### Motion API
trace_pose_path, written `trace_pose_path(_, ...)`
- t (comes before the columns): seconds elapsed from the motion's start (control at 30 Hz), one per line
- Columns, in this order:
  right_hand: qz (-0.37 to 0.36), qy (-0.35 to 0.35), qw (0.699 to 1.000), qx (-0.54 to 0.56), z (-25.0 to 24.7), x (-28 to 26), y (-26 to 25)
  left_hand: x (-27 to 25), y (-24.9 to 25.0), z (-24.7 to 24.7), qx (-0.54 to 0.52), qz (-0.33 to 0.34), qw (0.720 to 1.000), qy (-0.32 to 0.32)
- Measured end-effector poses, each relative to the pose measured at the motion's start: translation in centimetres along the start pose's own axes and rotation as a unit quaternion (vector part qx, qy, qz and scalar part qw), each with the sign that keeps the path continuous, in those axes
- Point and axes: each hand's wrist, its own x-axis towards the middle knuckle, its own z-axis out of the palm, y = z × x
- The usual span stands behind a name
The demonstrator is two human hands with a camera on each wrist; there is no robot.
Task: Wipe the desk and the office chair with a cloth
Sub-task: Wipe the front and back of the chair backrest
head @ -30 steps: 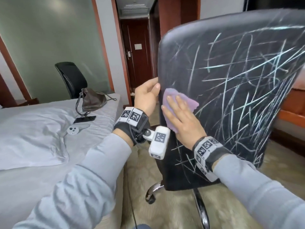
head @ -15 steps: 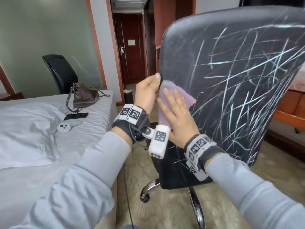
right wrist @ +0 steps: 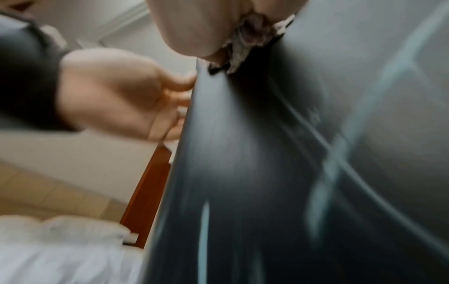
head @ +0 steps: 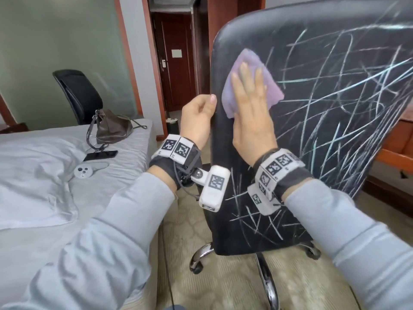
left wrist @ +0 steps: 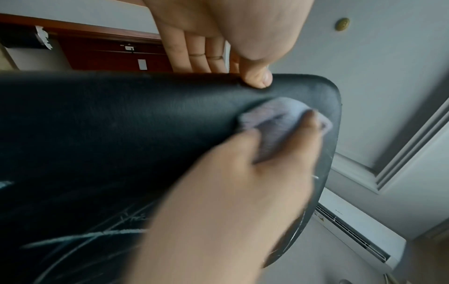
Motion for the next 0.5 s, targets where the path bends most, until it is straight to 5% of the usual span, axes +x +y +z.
trace_pose_path(0.1,-0.047,-0.104,0.993,-0.037,1.4,-6.1,0.7,0.0,0.1,0.2,0.010,-0.005,1.000,0.014)
trace_pose_path(0.2,-0.082,-0.128,0.987,-0.061,0.4,-5.7,1.5,-0.1,0.7,0.4,0.005,-0.023,0.999,0.032)
trace_pose_path(0.4,-0.003,0.020,0.999,-0.048,-2.8,6.4,0.4,-0.8,2.6,1.4,0.018,-0.040,0.996,0.074)
trace_pose_path(0.5,-0.063,0.015,0.996,-0.067,-2.1,7.6,-0.6,-0.8,2.2,1.3,0.054,-0.019,0.995,0.076)
